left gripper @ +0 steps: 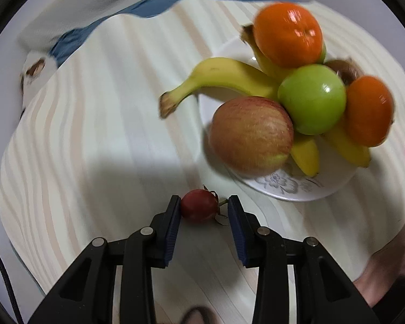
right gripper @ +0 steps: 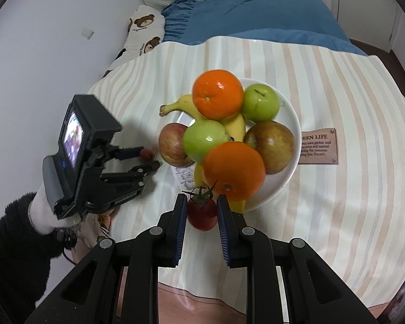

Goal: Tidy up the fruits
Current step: 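Place both cherry tomatoes onto the plate and open both tools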

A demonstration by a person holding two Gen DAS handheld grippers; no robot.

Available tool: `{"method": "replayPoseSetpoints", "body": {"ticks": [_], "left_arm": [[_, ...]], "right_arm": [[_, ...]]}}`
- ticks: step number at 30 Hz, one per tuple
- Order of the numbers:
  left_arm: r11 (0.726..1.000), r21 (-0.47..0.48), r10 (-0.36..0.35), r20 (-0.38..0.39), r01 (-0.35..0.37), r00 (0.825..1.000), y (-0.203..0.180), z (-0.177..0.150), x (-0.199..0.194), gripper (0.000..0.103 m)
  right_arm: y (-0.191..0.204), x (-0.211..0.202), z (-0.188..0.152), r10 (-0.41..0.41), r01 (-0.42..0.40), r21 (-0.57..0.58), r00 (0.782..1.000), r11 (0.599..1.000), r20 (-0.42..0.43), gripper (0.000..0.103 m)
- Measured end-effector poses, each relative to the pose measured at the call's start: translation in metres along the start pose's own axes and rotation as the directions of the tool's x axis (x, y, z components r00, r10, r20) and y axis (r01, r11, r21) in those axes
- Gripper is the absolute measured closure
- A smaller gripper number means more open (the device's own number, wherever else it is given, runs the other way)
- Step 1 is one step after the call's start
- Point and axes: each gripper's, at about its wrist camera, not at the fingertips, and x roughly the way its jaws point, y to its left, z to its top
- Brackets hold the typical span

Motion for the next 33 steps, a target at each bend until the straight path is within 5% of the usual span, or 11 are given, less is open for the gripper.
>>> {"method": "replayPoseSetpoints", "body": {"ticks": [5, 12, 22, 31, 33], "left_arm": [[0.979, -0.176, -0.092, 0.078, 0.105, 0.993, 0.009, -0.003, -0.039, 0.07], [0.898, -0.319, -0.251, 0.193, 0.303, 0.948, 0.014, 0.043, -0.085, 0.07], [0.911, -0.308, -0.247, 0.127, 0.275, 0.961, -0.006, 0.1, -0.05, 0.07], [0.916, -0.302, -0.267, 0.034, 0.264, 0.963, -0.008, 0.111, -0.024, 0.069], [0.914, -0.312, -0.264, 0.027, 0.259, 0.964, -0.006, 0.109, -0.024, 0.067]], "right_arm": [[-0.001, -0.008, 0.005, 0.013, -0.013, 0.005, 0.999, 1.0, 0.029, 0.079], [-0.014, -0.007, 0.025, 0.023, -0.027, 0.055, 0.998, 0.998, 0.064, 0.079], [-0.025, 0.01, 0.064, -0.014, 0.006, 0.074, 0.994, 0.997, 0.108, 0.079], [-0.027, 0.032, 0.079, -0.023, 0.019, 0.079, 0.998, 0.997, 0.06, 0.078], [-0.031, 0.033, 0.08, -0.025, 0.02, 0.098, 0.998, 0.995, 0.057, 0.065]]}}
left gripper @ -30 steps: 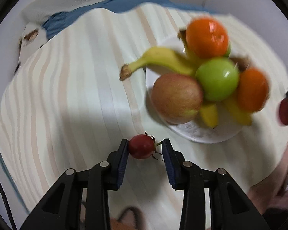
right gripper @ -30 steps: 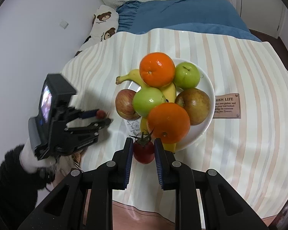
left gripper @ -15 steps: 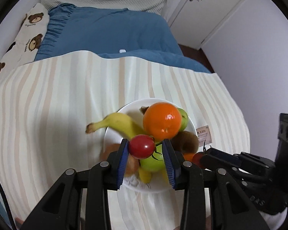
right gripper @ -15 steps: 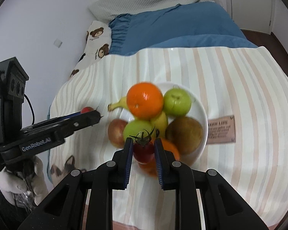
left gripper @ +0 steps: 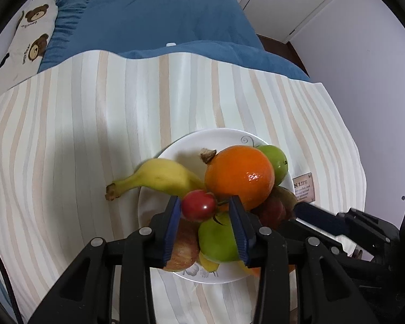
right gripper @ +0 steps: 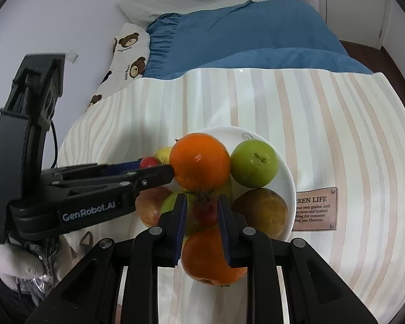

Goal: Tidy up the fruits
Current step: 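Place both cherry tomatoes onto the plate and open both tools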

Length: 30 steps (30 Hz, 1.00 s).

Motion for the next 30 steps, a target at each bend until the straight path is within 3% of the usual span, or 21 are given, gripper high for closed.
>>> {"method": "replayPoseSetpoints", "body": {"ticks": [1, 4, 6, 8, 10, 11, 22, 30], "left_arm": [[1.0, -0.009, 0.007, 0.0, -0.007, 1.0, 0.002, -0.001, -0.001, 0.066], [0.999, -0.037, -0.002, 0.01, 0.003, 1.0, 0.007, -0.003, -0.005, 0.051], [0.999, -0.041, 0.017, 0.027, -0.016, 0.999, 0.009, -0.005, -0.01, 0.026], [0.998, -0.038, 0.042, 0.047, -0.04, 0.998, 0.009, -0.007, -0.016, 0.016], [0.996, -0.042, 0.077, 0.066, -0.074, 0.995, 0.01, -0.012, -0.022, 0.012], [0.995, -0.043, 0.094, 0.077, -0.091, 0.993, 0.01, -0.016, -0.026, 0.009], [0.973, -0.091, 0.225, 0.155, -0.213, 0.962, 0.006, -0.071, -0.058, 0.008], [0.954, -0.108, 0.3, 0.256, -0.281, 0.919, -0.014, -0.106, -0.1, 0.008]], "right_arm": [[-0.001, 0.0, 0.001, 0.002, -0.002, 0.006, 1.0, 1.0, -0.004, 0.055], [-0.003, -0.003, 0.002, 0.004, -0.004, 0.023, 1.0, 1.0, 0.003, 0.043], [-0.005, -0.009, 0.001, -0.004, 0.003, 0.028, 1.0, 1.0, 0.011, 0.039], [-0.005, -0.015, -0.001, -0.028, 0.027, 0.026, 1.0, 0.999, 0.015, 0.029], [-0.005, -0.02, -0.003, -0.06, 0.059, 0.022, 0.998, 0.998, 0.017, 0.012], [-0.004, -0.023, -0.005, -0.08, 0.08, 0.014, 0.997, 0.997, 0.021, 0.01], [0.001, -0.057, -0.035, -0.262, 0.264, -0.027, 0.963, 0.964, 0.069, 0.003], [0.015, -0.094, -0.066, -0.284, 0.291, -0.038, 0.949, 0.956, 0.136, 0.003]]}}
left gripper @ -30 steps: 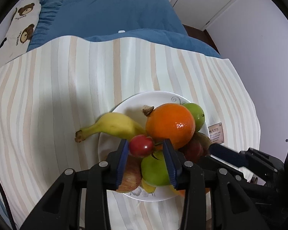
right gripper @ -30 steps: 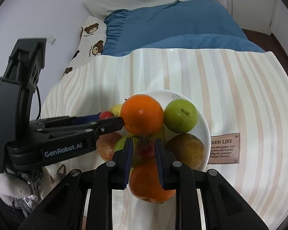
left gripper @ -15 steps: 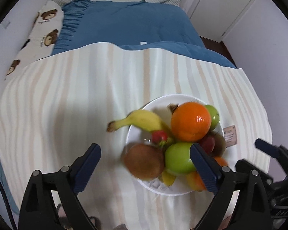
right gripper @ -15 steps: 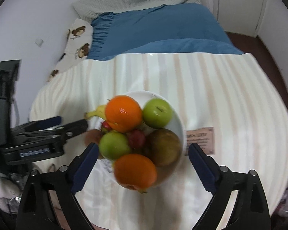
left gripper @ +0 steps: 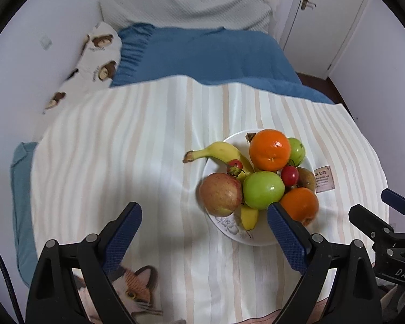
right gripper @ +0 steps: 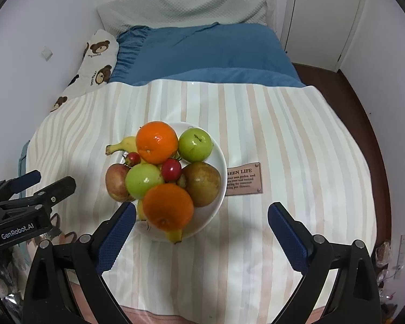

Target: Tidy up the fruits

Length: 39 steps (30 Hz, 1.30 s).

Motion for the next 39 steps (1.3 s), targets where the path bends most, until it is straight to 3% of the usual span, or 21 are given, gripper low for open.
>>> {"method": "replayPoseSetpoints", "body": {"ticks": [13, 22, 32, 39], "left_arm": [[0.999, 0.017, 0.03, 0.167, -0.033, 0.986, -0.025, -0.063, -0.13, 0.008], [0.999, -0.029, 0.036, 0.218, -0.03, 0.975, -0.032, -0.108, -0.193, 0.008], [0.997, -0.037, 0.072, 0.296, -0.064, 0.952, -0.04, -0.142, -0.254, 0.008], [0.996, -0.034, 0.09, 0.298, -0.083, 0.95, -0.043, -0.159, -0.268, 0.008]], "right_arm": [[0.006, -0.138, -0.058, 0.018, -0.012, -0.027, 0.981, 1.0, 0.196, 0.001], [0.007, -0.227, -0.116, 0.01, 0.004, -0.046, 0.956, 0.999, 0.294, 0.001], [0.005, -0.296, -0.15, 0.025, -0.005, -0.055, 0.926, 0.998, 0.376, 0.0], [0.006, -0.311, -0.164, 0.036, -0.014, -0.063, 0.925, 0.998, 0.377, 0.0]]}}
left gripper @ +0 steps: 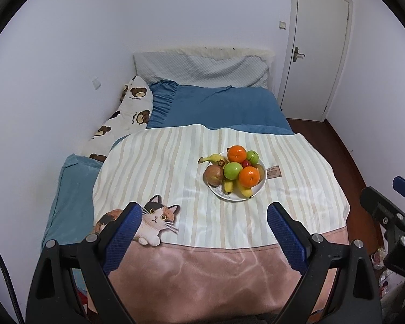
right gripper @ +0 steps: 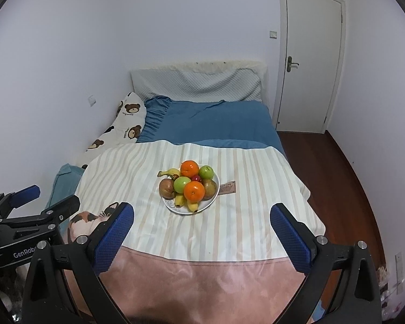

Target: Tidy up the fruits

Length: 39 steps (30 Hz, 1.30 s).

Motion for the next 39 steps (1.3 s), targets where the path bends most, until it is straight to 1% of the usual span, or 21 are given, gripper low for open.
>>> {"method": "replayPoseSetpoints", "body": {"ticks": [8, 10, 11, 12, 17, 20, 24, 27, 32, 39], "left_arm": [[1.0, -0.011, 0.012, -0.002, -0.012, 1.0, 0.0, -0.005, 0.001, 0.008], [1.0, -0.013, 0.005, 0.0, -0.005, 1.0, 0.001, -0.004, 0.004, 0.006], [1.0, -0.013, -0.001, 0.001, 0.001, 1.0, 0.001, -0.003, 0.008, 0.003], [1.0, -0.012, 0.0, 0.005, 0.0, 1.0, 0.001, -0.003, 0.011, 0.001], [0.999, -0.014, 0.033, 0.019, -0.032, 0.999, 0.001, 0.002, 0.033, 0.001], [0.998, -0.024, 0.051, 0.024, -0.05, 0.998, 0.004, 0.008, 0.047, 0.001], [0.998, -0.028, 0.062, 0.024, -0.061, 0.998, 0.005, 0.016, 0.064, 0.001], [0.997, -0.027, 0.07, 0.027, -0.069, 0.997, 0.006, 0.021, 0.075, 0.001], [0.997, -0.031, 0.067, 0.007, -0.067, 0.998, 0.006, 0.025, 0.093, 0.001], [0.997, -0.027, 0.067, -0.015, -0.067, 0.998, 0.004, 0.026, 0.108, 0.001]], "right_arm": [[0.0, 0.01, -0.004, 0.002, -0.002, 0.001, 1.0, 1.0, -0.018, 0.0], [0.0, 0.015, -0.005, -0.001, 0.001, 0.0, 1.0, 1.0, -0.017, 0.0], [0.001, 0.017, -0.005, -0.004, 0.004, -0.001, 1.0, 1.0, -0.017, 0.0], [0.001, 0.021, -0.006, -0.011, 0.011, -0.004, 1.0, 1.0, -0.016, 0.0], [0.002, 0.051, -0.004, -0.002, 0.002, -0.01, 0.999, 1.0, -0.035, 0.0], [0.001, 0.07, -0.001, -0.018, 0.017, -0.01, 0.999, 1.0, -0.038, 0.0], [-0.001, 0.091, 0.004, -0.032, 0.032, -0.005, 0.999, 0.999, -0.043, 0.0], [-0.005, 0.103, 0.009, -0.025, 0.025, 0.002, 0.999, 1.0, -0.037, 0.0], [-0.009, 0.124, 0.015, -0.026, 0.027, 0.012, 0.998, 1.0, -0.051, 0.0], [-0.01, 0.139, 0.019, -0.033, 0.034, 0.006, 0.997, 0.999, -0.064, 0.0]]}}
